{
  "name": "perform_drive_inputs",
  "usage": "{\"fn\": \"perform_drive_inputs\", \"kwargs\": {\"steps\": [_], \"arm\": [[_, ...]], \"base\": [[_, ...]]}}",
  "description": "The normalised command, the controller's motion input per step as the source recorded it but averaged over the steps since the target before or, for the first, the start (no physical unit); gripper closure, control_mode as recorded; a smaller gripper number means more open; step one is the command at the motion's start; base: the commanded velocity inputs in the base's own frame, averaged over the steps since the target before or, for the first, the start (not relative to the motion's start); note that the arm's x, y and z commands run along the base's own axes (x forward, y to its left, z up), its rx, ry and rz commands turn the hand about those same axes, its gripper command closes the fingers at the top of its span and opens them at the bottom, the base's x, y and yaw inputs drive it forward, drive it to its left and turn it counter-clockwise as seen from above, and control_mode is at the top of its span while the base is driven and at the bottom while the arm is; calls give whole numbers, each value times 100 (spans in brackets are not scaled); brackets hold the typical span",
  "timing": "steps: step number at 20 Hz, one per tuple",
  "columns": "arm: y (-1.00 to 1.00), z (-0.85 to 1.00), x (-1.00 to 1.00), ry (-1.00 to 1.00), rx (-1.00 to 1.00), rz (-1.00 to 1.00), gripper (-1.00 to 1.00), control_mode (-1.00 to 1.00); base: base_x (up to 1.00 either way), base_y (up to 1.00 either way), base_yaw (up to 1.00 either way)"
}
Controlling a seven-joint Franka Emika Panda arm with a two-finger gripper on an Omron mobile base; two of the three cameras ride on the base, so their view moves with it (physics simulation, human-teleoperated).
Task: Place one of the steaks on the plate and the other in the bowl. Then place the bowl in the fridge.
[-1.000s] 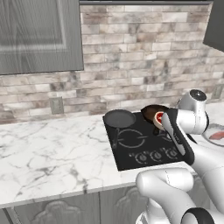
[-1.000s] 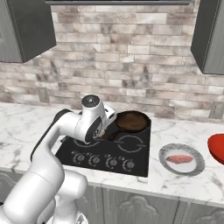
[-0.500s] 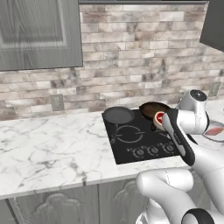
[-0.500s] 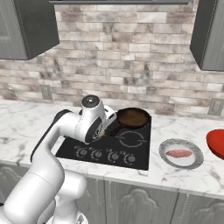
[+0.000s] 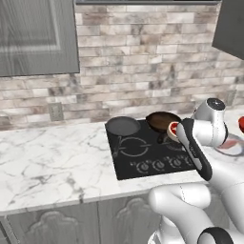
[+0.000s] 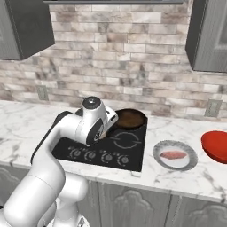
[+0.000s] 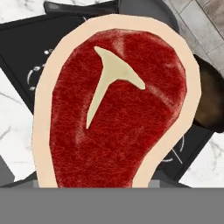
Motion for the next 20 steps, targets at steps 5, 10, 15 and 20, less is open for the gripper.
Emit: {"fn": "perform_drive_inputs", "kwargs": {"steps": [5, 10, 15, 20], "arm": [[0, 0, 0, 0, 0, 0, 100, 100], [0, 0, 0, 0, 0, 0, 100, 100], [0, 0, 0, 0, 0, 0, 100, 100], [0, 0, 0, 0, 0, 0, 100, 100]], "base": [[0, -43, 4], [0, -42, 5], [0, -51, 7], [0, -57, 6]]}}
